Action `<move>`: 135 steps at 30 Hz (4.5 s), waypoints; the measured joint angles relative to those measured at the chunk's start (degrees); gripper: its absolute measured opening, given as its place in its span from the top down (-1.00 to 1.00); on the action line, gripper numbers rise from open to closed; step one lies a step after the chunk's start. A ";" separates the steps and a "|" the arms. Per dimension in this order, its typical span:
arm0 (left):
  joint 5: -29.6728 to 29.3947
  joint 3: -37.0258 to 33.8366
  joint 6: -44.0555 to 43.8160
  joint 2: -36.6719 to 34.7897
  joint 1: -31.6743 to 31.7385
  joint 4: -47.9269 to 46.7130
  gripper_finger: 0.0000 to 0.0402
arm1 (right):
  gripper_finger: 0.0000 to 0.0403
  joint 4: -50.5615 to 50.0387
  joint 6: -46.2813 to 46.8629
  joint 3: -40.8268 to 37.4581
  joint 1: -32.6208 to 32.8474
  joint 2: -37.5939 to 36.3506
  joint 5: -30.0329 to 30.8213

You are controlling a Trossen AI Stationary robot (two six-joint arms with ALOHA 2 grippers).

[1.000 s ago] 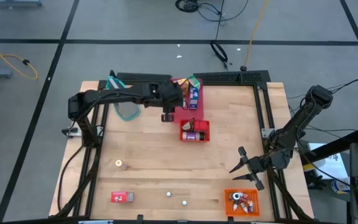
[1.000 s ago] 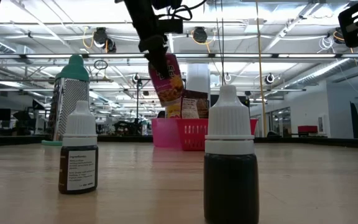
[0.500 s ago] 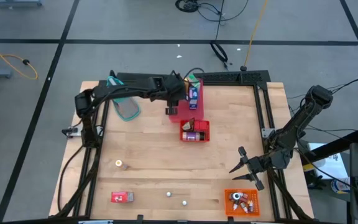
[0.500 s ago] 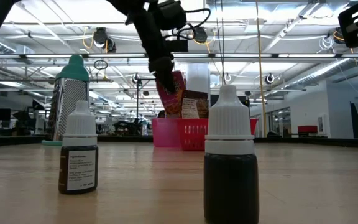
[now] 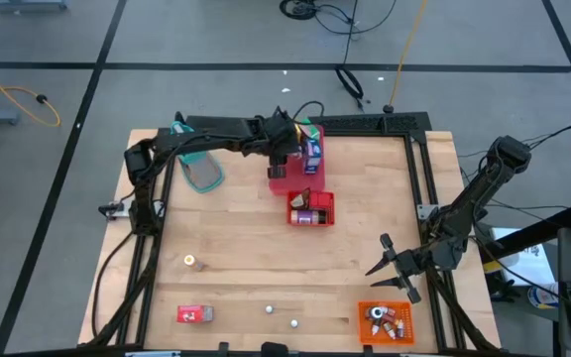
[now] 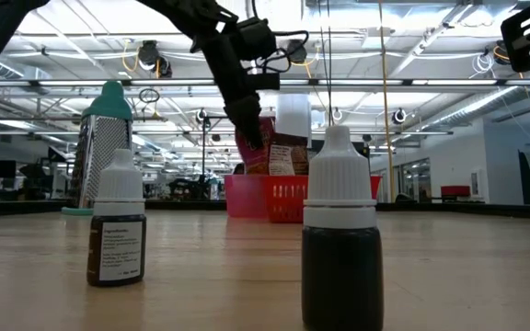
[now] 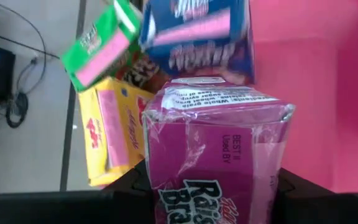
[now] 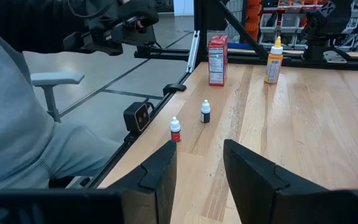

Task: Pick & Place Kitchen Items
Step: Put the violet cereal box into the pink bin, then put the yellow food coloring bottle into the orange bin

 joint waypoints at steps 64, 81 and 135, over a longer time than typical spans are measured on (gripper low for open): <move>1.29 0.00 -28.84 -7.32 -24.85 -38.22 -0.36 | 0.39 -0.20 -1.03 0.00 0.00 0.02 0.18; -7.04 -0.02 -51.66 -7.32 -41.83 -45.44 -0.36 | 0.39 -0.39 -1.05 0.00 0.00 0.02 0.18; -20.10 -25.18 -141.67 -16.93 -84.59 -50.22 -0.36 | 0.39 -0.14 -2.56 0.00 -0.02 0.00 0.21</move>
